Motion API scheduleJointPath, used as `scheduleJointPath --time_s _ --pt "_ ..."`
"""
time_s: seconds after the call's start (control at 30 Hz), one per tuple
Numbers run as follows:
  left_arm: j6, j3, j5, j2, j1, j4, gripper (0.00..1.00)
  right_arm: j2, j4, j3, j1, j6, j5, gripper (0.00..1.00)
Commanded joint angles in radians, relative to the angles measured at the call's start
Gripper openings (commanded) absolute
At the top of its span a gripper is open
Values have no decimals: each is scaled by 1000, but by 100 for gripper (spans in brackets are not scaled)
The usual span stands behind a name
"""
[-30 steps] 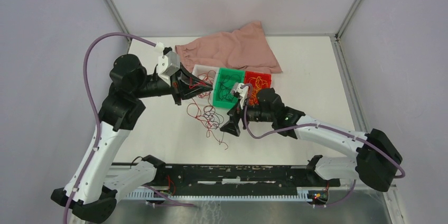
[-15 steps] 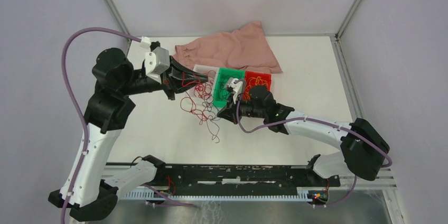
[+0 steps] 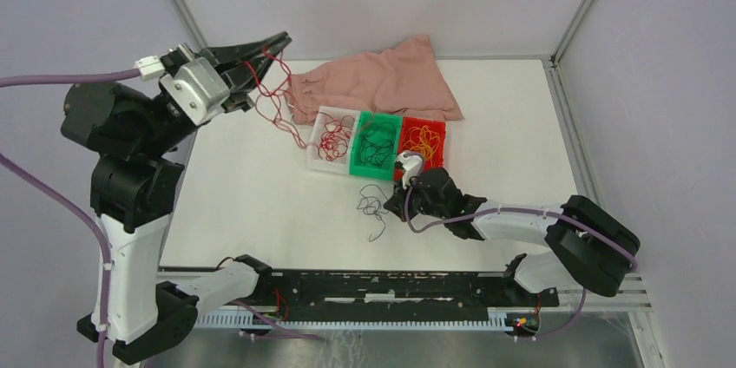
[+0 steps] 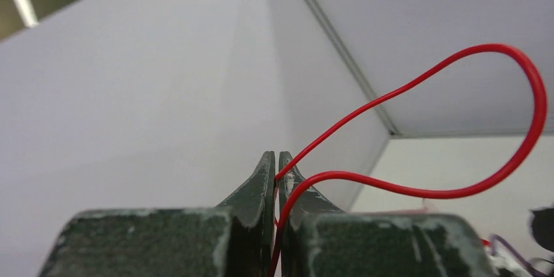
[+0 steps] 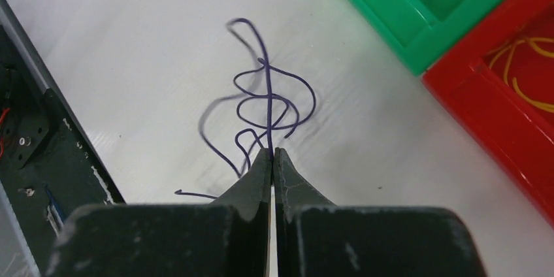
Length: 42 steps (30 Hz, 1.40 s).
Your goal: Untangle the cables
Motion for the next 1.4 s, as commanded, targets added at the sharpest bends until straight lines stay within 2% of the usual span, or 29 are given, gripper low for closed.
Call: scheduleJointPath --time_s 0.0,0.1,0.27,0.37,0.47,0.63,0.87,1.37 --pt "127 62 -197 18 -3 163 3 -36 122 -36 -3 54 68 1" --pt "151 37 -220 19 -2 170 3 -98 105 -32 -3 52 89 1" --pt "146 -65 -325 -7 -2 278 3 -196 38 10 -5 34 103 1" --pt "149 -119 -333 -17 -1 237 3 -255 -25 77 -4 27 141 0" --pt "142 -231 -339 -56 -2 260 3 -266 -158 215 -5 -27 218 0" --pt "133 -328 -342 -105 -1 258 3 -205 -274 406 -26 -119 277 0" --pt "122 -379 -315 -159 -1 207 3 -68 -334 583 -78 -225 279 0" --pt "78 -409 -242 -195 -3 180 3 203 -363 700 -127 -345 393 0"
